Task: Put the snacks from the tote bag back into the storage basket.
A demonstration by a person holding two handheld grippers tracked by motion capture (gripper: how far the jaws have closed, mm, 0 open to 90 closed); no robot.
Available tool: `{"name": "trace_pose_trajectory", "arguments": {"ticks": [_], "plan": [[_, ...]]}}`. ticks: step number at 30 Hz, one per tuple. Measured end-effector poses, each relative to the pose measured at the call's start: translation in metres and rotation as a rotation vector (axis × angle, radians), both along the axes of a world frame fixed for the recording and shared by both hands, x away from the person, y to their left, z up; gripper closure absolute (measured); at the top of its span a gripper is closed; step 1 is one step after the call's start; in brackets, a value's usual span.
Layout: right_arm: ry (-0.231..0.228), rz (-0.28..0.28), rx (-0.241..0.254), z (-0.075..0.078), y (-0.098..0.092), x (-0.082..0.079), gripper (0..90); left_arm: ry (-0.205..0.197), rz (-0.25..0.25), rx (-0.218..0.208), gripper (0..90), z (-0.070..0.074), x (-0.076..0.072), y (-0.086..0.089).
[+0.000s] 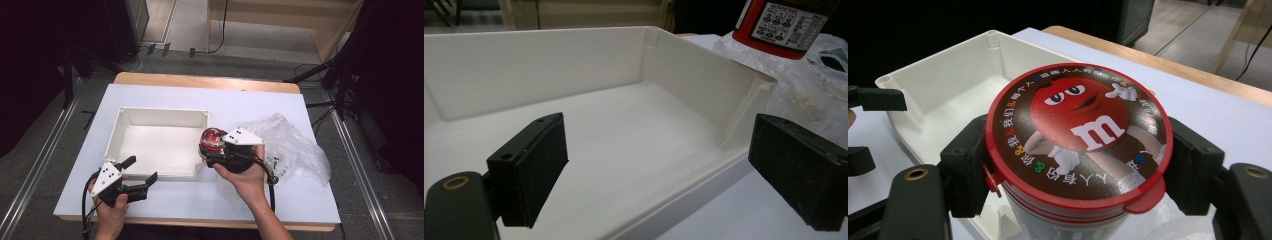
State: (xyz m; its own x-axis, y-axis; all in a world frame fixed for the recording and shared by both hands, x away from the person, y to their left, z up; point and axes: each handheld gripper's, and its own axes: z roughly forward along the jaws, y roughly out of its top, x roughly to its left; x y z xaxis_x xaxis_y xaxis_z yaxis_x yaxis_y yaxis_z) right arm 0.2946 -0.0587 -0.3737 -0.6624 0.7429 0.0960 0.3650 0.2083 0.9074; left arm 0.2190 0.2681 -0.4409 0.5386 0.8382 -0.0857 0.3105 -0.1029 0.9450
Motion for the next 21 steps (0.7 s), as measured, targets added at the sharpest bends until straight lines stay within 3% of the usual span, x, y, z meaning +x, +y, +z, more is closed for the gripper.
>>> {"name": "trace_pose_trajectory", "arguments": {"ticks": [10, 21], "plan": [[0.006, 0.021, -0.007, -0.003, 0.008, 0.005, 25.8, -0.002, -0.017, 0.002, 2.0, 0.0, -0.004, 0.005], [0.004, 0.047, -0.013, -0.005, 0.021, 0.012, 25.8, 0.004, 0.012, 0.016, 2.0, -0.001, -0.013, 0.014]]}}
